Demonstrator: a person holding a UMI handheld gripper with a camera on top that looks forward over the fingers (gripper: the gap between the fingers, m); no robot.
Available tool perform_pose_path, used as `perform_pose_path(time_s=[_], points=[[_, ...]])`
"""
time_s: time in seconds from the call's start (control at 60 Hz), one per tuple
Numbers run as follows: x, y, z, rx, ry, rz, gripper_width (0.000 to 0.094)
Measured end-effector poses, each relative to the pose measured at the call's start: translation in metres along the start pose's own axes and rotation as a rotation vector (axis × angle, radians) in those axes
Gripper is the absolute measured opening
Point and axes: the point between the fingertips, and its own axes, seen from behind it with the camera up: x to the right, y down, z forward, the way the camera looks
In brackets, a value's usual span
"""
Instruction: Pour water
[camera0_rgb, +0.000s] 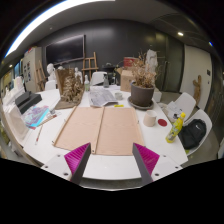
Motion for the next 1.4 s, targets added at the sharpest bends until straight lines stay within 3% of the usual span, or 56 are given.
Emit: perform_pose_path(time_s=[0.117, 0.5, 0.75, 1.0, 1.15, 1.217, 1.4], points=[[0.027, 0.002, 0.003, 0.005, 0.042, 0.037, 0.086], [0.225, 0.04, 0.048, 0.056, 0.193, 0.159, 0.0859], [0.346, 0.041, 0.121, 0.13, 0.257, 0.167, 0.085], [0.41, 0.032, 0.222, 0.18, 0.274, 0.116, 0.0831], [0.416, 0.027, 0.262, 0.214, 0.233, 0.075, 0.0653], [0.412, 0.022, 0.269, 0.235, 0.206, 0.072, 0.0489], [0.41, 0.016, 0.278, 0.244, 0.174, 0.078, 0.0347]])
